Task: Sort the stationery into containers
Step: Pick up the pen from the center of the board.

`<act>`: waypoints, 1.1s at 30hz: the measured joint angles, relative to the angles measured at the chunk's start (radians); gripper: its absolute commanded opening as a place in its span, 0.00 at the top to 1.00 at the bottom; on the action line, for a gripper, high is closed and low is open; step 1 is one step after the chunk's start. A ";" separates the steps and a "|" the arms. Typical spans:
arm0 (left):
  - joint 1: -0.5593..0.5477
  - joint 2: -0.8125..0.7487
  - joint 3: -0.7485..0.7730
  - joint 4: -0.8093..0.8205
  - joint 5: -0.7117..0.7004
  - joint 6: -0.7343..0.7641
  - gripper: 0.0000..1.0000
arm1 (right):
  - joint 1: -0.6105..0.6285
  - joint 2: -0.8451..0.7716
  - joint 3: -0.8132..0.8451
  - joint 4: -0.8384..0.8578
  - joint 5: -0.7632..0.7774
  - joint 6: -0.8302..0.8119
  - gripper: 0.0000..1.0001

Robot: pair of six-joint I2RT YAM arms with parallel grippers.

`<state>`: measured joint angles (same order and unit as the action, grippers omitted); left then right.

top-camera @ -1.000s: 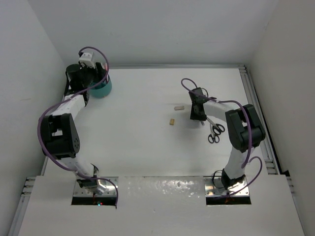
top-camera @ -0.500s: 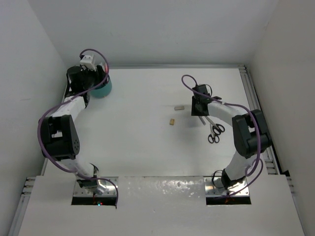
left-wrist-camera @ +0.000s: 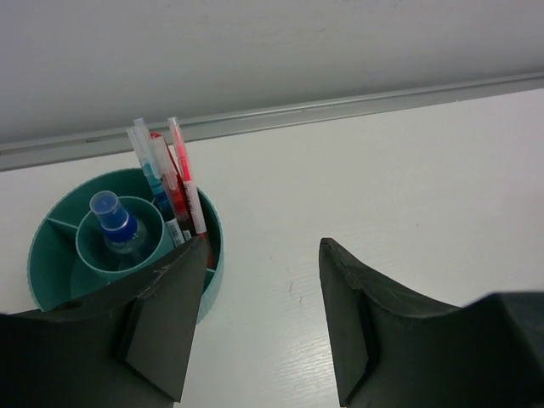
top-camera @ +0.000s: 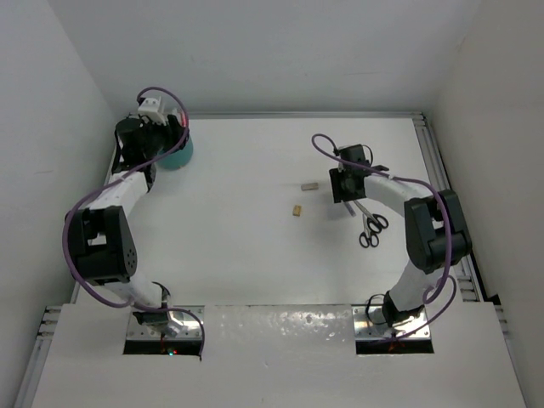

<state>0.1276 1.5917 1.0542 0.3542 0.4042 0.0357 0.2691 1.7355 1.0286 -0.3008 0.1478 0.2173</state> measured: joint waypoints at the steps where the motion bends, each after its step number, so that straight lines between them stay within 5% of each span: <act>1: -0.004 -0.003 -0.002 0.000 0.000 0.000 0.47 | -0.006 0.000 0.000 0.000 -0.012 -0.011 0.52; 15: -0.015 -0.043 -0.023 -0.002 0.003 0.001 0.46 | -0.064 0.009 0.000 0.002 -0.118 -0.091 0.45; 33: -0.015 -0.069 -0.034 -0.007 0.003 -0.001 0.45 | -0.080 0.050 -0.072 0.034 -0.187 -0.084 0.59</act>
<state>0.1123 1.5227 1.0199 0.3473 0.4068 0.0349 0.1890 1.7851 0.9565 -0.2665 -0.0395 0.1337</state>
